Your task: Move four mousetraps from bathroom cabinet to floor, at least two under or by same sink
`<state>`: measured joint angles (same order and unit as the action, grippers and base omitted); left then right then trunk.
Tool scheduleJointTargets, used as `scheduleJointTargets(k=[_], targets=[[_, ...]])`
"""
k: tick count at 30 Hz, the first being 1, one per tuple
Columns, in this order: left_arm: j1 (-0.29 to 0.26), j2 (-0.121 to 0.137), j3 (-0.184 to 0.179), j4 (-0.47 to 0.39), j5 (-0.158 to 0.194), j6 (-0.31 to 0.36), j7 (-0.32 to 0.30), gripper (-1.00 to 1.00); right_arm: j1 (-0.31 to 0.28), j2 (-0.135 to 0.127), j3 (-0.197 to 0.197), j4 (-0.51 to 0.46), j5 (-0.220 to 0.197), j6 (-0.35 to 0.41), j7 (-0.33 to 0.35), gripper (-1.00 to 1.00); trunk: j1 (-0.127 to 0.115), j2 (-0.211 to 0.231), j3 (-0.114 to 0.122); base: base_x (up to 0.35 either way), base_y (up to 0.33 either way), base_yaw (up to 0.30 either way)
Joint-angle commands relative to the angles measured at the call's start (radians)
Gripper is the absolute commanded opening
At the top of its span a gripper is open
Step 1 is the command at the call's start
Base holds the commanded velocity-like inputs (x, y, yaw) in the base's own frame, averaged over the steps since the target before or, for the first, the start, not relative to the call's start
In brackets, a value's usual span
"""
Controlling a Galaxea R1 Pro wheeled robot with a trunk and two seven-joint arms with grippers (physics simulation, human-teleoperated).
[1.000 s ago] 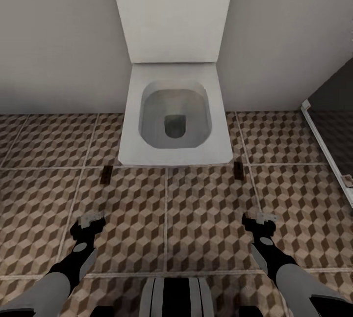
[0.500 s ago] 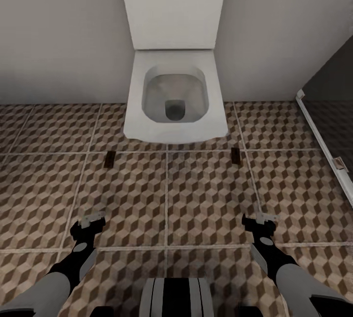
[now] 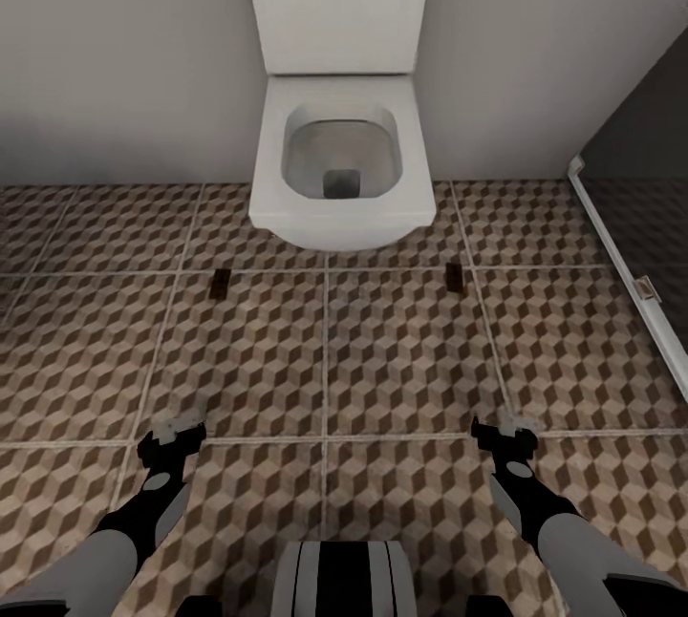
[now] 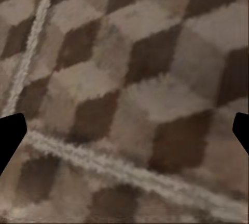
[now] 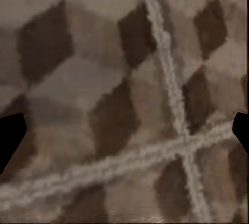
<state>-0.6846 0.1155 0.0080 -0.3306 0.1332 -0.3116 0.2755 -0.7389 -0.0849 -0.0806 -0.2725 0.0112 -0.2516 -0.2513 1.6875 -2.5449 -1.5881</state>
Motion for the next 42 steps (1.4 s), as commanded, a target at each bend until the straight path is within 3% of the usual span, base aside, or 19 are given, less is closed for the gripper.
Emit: scheduleJointTargets(k=[1,26,39,42], targets=[[-0.001,0.000,-0.002,0.001,0.010,-0.004,-0.001,1.00,0.000,0.000,-0.005,0.001,0.001,-0.005,0.001,1.00,-0.001,0.000,0.000,-0.252,0.000,0.000],[0.000,-0.005,-0.002,0.002,0.009,-0.004,-0.001,1.00,0.000,0.000,-0.005,0.001,0.001,-0.005,0.001,1.00,-0.001,0.000,0.000,-0.055,0.000,0.000],[0.000,-0.005,-0.001,0.002,0.009,-0.004,0.000,1.00,0.000,0.002,-0.005,0.001,0.001,-0.005,0.001,1.00,-0.006,0.003,0.050,0.000,0.000,0.000],[-0.001,-0.005,-0.001,0.002,0.009,-0.004,0.000,1.00,0.000,0.001,-0.005,0.000,0.001,-0.006,0.001,1.00,-0.006,0.003,0.050,0.000,0.000,0.000]])
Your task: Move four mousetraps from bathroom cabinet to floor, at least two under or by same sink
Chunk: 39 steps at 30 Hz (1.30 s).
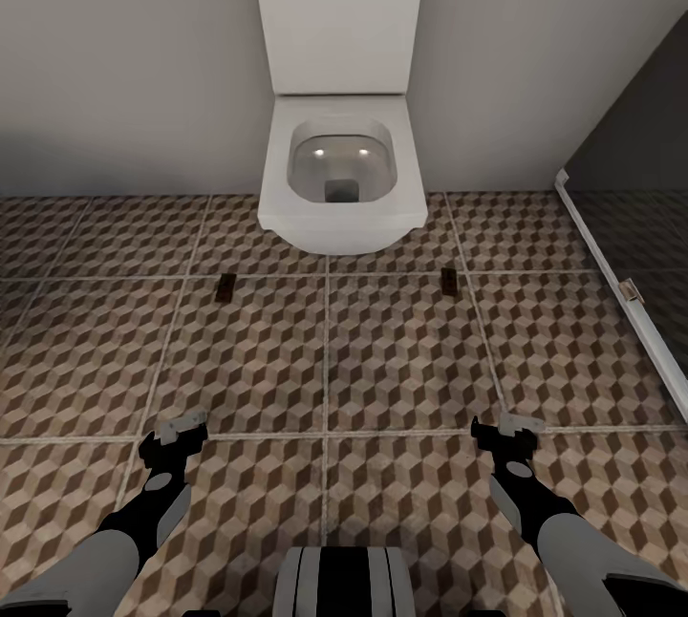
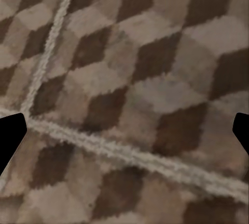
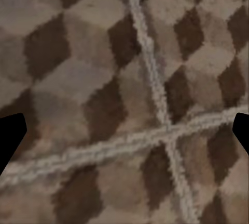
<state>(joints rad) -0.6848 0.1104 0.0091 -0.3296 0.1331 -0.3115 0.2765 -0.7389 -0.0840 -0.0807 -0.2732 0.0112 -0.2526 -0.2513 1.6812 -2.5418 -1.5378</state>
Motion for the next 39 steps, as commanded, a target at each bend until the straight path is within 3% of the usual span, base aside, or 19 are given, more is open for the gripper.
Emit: scheduleJointTargets(k=[1,16,39], targets=[[0.000,0.000,-0.002,0.000,0.010,-0.005,-0.001,1.00,0.000,0.000,-0.005,0.001,0.001,-0.005,0.001,1.00,0.000,0.000,-0.001,0.000,0.000,0.000],[0.000,-0.001,-0.002,0.000,0.010,-0.005,0.000,1.00,0.000,0.001,-0.004,0.000,0.003,-0.004,0.000,1.00,0.000,0.000,-0.001,0.000,0.000,0.000],[0.000,-0.001,-0.001,0.001,0.010,-0.004,-0.002,1.00,0.000,0.001,-0.004,0.000,0.003,-0.004,0.000,1.00,-0.011,0.005,0.088,0.000,0.000,0.000]])
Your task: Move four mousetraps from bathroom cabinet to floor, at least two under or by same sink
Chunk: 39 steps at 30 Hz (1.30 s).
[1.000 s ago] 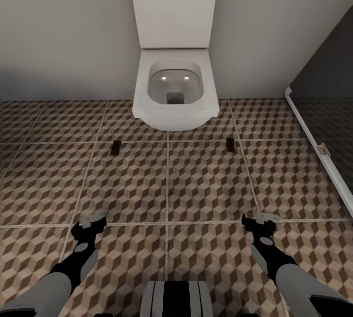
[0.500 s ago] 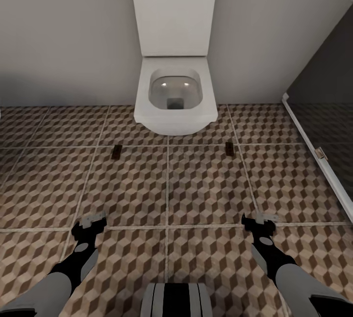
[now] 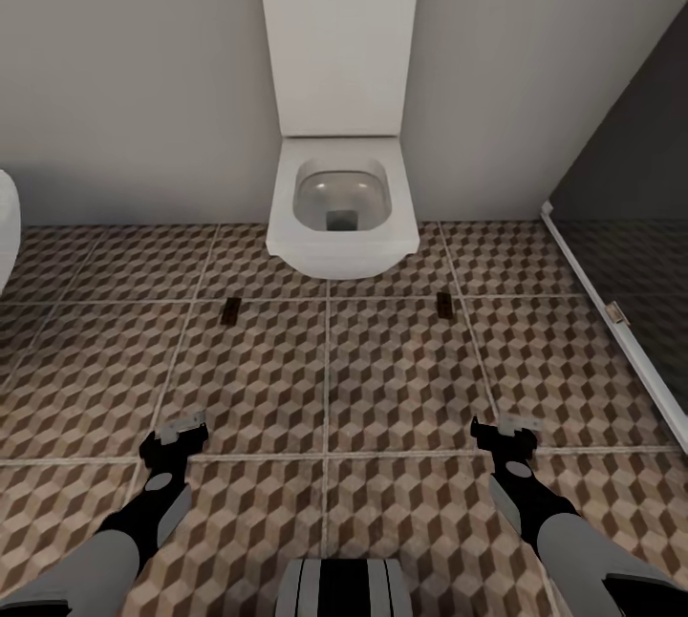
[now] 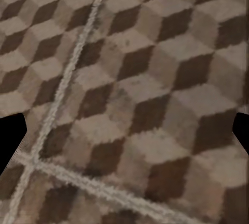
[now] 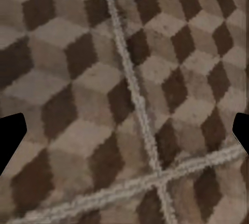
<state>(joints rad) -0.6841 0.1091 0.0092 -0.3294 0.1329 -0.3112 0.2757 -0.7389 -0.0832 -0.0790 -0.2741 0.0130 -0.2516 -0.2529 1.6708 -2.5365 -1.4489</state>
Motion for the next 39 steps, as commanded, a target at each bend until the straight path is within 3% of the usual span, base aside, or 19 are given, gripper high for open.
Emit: scheduleJointTargets(k=[1,16,26,39], targets=[[0.000,0.000,-0.002,0.001,0.010,-0.004,-0.001,1.00,0.000,0.000,-0.005,0.001,0.001,-0.005,0.001,1.00,-0.001,0.000,0.003,0.000,0.000,0.000],[-0.001,0.005,-0.003,0.002,0.011,-0.001,-0.016,1.00,0.000,0.000,0.000,0.000,0.010,-0.005,0.003,1.00,-0.007,0.004,0.061,0.000,0.000,0.000],[0.000,0.013,-0.003,0.004,0.013,0.000,-0.092,1.00,0.000,0.000,0.003,0.000,0.015,-0.005,0.007,1.00,-0.012,0.006,0.100,0.000,0.000,0.000],[0.000,0.014,-0.003,0.004,0.016,-0.001,-0.117,1.00,0.000,-0.001,0.004,0.000,0.016,0.005,0.082,1.00,-0.018,0.009,0.150,0.000,0.000,0.000]])
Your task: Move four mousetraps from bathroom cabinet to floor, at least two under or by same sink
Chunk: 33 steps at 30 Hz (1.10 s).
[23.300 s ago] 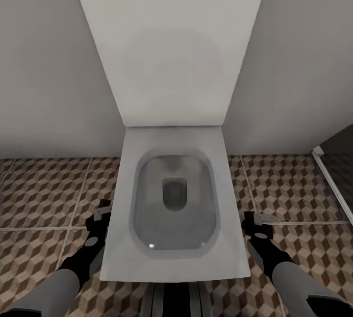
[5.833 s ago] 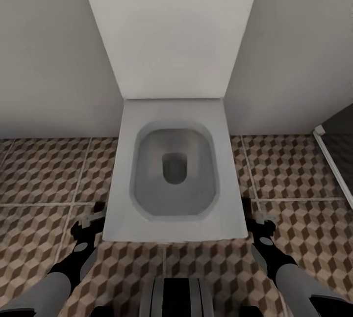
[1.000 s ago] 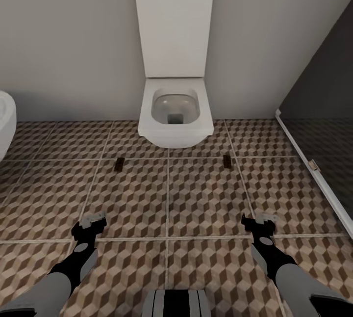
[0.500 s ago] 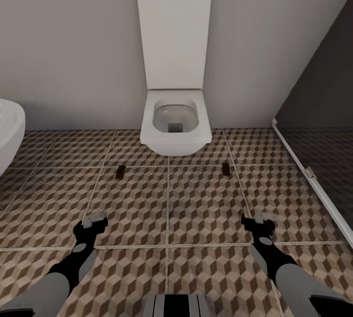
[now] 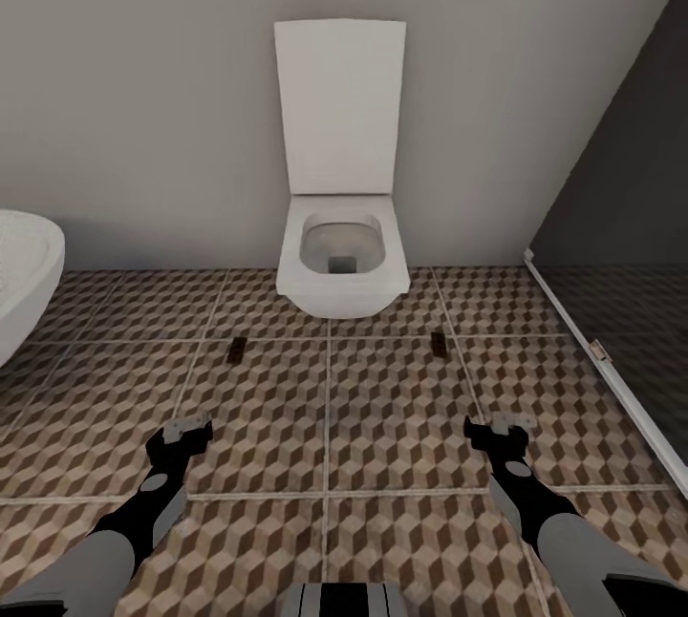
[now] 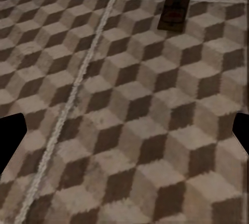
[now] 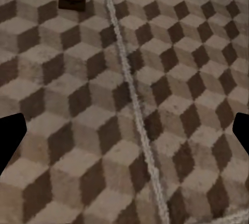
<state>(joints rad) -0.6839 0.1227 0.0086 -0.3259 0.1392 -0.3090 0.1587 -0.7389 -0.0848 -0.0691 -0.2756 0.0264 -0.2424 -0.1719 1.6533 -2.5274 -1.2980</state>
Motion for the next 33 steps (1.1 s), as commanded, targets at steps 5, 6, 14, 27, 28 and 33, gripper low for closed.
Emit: scheduleJointTargets(k=[5,6,14,27,28,33], targets=[[-0.001,-0.001,-0.002,0.001,0.010,-0.005,-0.001,1.00,-0.001,0.000,-0.006,0.001,0.003,-0.002,0.010,1.00,-0.002,0.001,0.019,0.000,0.000,0.000],[-0.001,-0.001,-0.002,0.001,0.010,-0.005,0.000,1.00,-0.001,0.000,-0.006,0.001,0.003,-0.001,0.012,1.00,-0.003,0.001,0.023,0.000,0.000,0.000],[-0.001,-0.002,-0.002,0.001,0.009,-0.005,0.002,1.00,-0.001,0.000,-0.005,0.001,0.004,0.000,0.016,1.00,-0.006,0.003,0.054,0.000,0.000,0.000],[-0.001,-0.003,-0.002,0.001,0.008,-0.005,0.002,1.00,-0.001,0.003,-0.003,0.002,-0.001,0.004,0.012,1.00,-0.012,0.006,0.104,0.000,0.000,0.000],[-0.001,-0.004,-0.002,0.001,0.008,-0.005,0.002,1.00,-0.001,0.003,-0.004,0.001,-0.001,0.006,0.011,1.00,-0.013,0.006,0.108,0.000,0.000,0.000],[-0.001,-0.004,-0.002,0.000,0.008,-0.005,0.003,1.00,-0.001,0.002,-0.004,0.001,-0.001,0.013,0.009,1.00,-0.015,0.008,0.127,0.000,0.000,0.000]])
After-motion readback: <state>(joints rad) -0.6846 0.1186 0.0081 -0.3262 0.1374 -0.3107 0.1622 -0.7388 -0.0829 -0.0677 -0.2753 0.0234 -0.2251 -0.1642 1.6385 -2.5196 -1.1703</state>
